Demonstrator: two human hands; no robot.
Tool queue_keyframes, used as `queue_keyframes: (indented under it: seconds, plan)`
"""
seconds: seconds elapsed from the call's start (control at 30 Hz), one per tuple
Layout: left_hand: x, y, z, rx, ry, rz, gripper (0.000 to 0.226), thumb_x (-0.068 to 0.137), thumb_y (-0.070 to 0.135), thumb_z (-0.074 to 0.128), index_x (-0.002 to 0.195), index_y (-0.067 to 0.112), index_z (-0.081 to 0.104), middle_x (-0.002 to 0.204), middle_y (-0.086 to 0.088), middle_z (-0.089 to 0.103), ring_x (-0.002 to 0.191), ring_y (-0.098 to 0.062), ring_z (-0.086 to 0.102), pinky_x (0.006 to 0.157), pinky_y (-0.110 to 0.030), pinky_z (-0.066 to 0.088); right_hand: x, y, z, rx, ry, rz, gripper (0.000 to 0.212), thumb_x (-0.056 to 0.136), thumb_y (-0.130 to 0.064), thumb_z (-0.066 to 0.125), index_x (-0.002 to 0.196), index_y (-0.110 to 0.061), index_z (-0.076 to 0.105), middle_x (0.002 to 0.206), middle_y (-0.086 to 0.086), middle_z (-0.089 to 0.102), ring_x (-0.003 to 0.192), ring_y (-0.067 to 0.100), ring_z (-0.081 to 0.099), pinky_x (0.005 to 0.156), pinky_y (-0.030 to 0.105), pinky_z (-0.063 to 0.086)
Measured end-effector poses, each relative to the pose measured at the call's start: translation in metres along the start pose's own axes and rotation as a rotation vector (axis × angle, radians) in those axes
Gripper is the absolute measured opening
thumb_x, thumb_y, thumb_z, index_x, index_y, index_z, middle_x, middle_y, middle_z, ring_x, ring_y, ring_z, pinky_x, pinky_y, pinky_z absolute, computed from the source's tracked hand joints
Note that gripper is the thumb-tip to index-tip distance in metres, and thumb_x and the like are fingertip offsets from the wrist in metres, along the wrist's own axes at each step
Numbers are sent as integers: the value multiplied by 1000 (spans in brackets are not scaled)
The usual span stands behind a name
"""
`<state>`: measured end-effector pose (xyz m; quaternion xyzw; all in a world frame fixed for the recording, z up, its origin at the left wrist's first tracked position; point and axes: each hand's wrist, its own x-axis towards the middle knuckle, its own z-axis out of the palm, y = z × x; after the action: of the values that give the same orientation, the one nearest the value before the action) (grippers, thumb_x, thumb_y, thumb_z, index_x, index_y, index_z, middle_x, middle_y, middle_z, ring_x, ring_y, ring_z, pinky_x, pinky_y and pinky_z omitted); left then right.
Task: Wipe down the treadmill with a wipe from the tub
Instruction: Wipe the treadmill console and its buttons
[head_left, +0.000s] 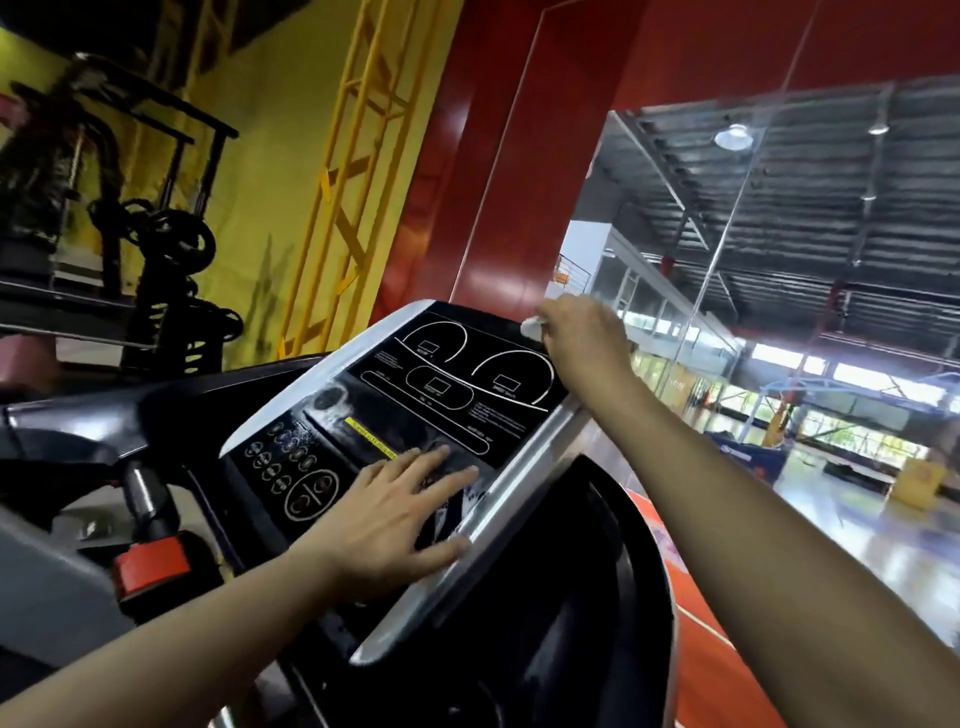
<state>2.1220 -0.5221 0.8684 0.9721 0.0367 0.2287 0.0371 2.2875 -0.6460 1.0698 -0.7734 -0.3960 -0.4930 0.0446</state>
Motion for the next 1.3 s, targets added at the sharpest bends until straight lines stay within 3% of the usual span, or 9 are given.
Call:
queue_keyframes:
  seconds: [0.27,0.4,0.57,0.67,0.73,0.77,0.9,1.13,1.3]
  plan:
    - [-1,-2,34,19,101,40,69,98,76,16,155,54,-16,171,2,-6,158,-22,-5,125,-40,-9,62,3,76,9,-217,40,19,92,-6,59,107,-3,72,99,21,69,98,39,67,81,39,51]
    - [-4,3,40,-9,123,38,67,95,77,-2,152,52,-23,170,3,-14,157,-20,-12,126,-44,-10,43,-25,98,174,-389,43,33,92,-5,57,114,-22,74,116,16,71,108,35,67,93,39,53]
    - [-5,2,55,-26,220,38,65,101,70,6,159,45,-10,170,-2,0,157,-24,-1,122,-46,-3,-1,-65,96,202,-627,-302,35,94,-11,52,122,-23,70,129,7,64,119,27,60,95,29,44]
    - [-5,3,59,-52,231,25,64,101,70,4,158,47,-13,170,1,-5,157,-21,-6,123,-46,-5,15,-29,93,-65,-473,-522,32,97,-23,50,124,-22,67,133,12,61,126,25,58,98,30,44]
    - [-6,4,58,-68,208,19,64,97,73,-5,154,50,-21,169,5,-15,155,-16,-17,125,-46,-9,31,4,78,-152,-401,-370,15,91,-23,48,90,-30,61,104,6,62,111,1,44,82,34,45]
    - [-6,4,58,-70,197,17,64,95,74,-8,153,51,-24,168,7,-19,155,-14,-21,125,-46,-10,35,18,73,-99,-399,-204,15,85,-19,51,83,-34,54,93,2,56,81,24,40,75,34,40]
    - [-7,4,59,-78,187,8,64,94,74,-10,153,51,-24,168,9,-20,155,-14,-20,125,-46,-10,28,32,76,-15,-326,117,38,94,1,48,122,-13,69,120,21,65,108,39,63,90,38,49]
    - [-5,0,66,-52,233,16,62,103,67,7,160,45,-7,171,0,3,157,-23,5,124,-47,-1,-34,-53,77,111,-665,-367,48,94,-8,51,129,-39,65,127,10,65,111,28,65,85,28,46]
    - [-6,1,66,-85,239,17,62,100,70,0,157,48,-13,170,3,-6,157,-21,-3,125,-46,-6,3,10,47,-9,-449,36,35,91,-1,53,122,-9,67,127,20,63,114,36,62,90,40,50]
